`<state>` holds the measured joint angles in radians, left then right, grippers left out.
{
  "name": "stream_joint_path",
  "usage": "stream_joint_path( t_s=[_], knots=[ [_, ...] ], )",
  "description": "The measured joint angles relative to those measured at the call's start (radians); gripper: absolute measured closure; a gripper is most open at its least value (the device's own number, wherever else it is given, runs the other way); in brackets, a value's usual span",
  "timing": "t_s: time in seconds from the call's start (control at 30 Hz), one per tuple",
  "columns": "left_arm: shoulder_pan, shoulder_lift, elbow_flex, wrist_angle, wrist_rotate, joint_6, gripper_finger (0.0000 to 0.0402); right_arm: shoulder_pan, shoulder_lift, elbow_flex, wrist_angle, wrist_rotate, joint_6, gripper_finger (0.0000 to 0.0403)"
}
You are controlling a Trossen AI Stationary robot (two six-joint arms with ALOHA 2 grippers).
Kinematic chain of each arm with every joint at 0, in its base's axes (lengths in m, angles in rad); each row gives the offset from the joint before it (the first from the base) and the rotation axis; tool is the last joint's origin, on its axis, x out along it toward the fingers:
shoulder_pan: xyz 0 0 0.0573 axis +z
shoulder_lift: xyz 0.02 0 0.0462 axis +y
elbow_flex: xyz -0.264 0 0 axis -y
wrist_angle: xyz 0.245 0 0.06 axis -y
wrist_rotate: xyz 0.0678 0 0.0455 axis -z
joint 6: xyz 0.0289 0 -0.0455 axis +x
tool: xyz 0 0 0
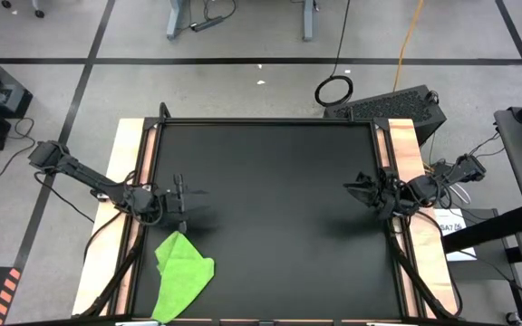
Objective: Roll towel into tight, uniform cylinder
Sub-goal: Fold the green towel
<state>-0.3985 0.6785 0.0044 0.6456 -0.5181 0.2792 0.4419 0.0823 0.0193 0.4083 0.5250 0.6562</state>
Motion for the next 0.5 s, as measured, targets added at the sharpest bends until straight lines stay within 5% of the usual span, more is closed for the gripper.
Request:
stream_joint_path(
  t_s=[0.33,0.5],
  knots=[
    [0.000,0.000,0.004,0.340,-0.041,-0.657,0.0196,-0.004,0.000,0.000,0.103,0.000,0.147,0.0287],
    [0.000,0.000,0.076,0.344,-0.037,-0.744,0.0196,-0.005,0.014,0.000,0.135,0.079,0.169,0.0287]
  ],
)
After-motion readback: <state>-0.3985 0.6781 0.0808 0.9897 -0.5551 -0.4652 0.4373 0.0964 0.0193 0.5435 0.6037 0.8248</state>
